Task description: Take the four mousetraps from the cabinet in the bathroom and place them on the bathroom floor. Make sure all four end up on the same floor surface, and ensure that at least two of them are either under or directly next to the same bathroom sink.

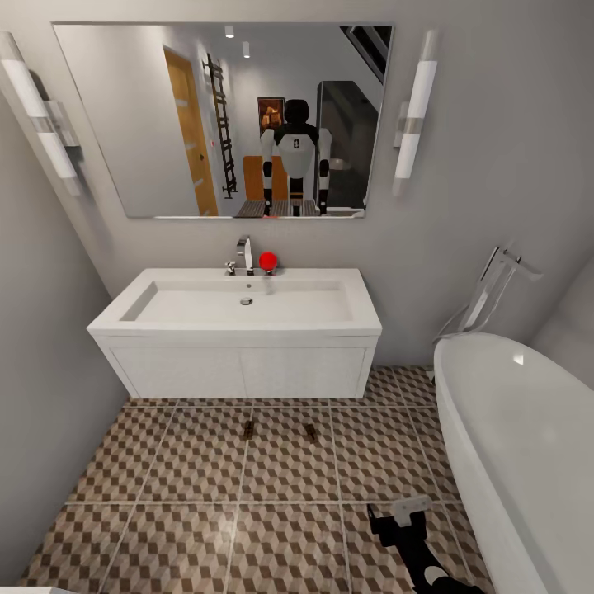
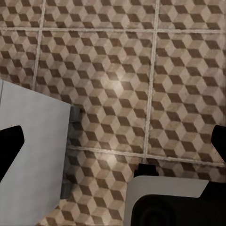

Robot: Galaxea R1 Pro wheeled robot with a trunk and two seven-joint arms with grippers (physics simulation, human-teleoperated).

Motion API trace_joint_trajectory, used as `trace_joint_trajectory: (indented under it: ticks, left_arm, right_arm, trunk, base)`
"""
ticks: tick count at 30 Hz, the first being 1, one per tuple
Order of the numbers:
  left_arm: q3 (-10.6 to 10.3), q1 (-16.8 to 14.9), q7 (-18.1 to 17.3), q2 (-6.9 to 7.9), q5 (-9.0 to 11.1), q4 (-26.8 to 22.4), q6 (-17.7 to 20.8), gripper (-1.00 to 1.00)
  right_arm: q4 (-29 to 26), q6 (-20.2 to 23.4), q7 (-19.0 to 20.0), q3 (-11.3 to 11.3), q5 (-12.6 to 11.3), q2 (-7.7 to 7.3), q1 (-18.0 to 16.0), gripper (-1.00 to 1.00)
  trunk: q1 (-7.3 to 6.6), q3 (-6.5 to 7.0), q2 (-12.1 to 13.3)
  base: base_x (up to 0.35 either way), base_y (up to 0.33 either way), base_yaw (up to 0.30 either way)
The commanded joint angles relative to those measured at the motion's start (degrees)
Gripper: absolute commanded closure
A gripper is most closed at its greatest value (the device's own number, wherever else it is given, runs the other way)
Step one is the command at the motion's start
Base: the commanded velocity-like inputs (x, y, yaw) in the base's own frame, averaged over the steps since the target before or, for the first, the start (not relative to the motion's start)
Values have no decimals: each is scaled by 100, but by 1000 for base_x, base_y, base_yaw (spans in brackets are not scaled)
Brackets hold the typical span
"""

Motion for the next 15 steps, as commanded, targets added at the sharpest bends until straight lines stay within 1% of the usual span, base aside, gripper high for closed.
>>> trace_joint_trajectory:
  ticks: [1,8,15]
  left_arm:
    - [-50,-3,31,1,38,-18,-32,-100]
    - [-61,-3,33,25,43,-11,-290,-100]
    - [-72,-3,33,26,46,136,-397,-100]
  right_arm:
    - [4,-17,-9,51,-56,3,-3,-100]
    - [4,-17,-9,52,-56,11,3,-100]
    - [4,-17,-9,53,-56,12,4,-100]
  trunk:
    - [3,-11,-11]
    - [3,-1,-11]
    - [3,52,-11]
  base:
    - [0,0,0]
    - [0,0,0]
    - [0,0,0]
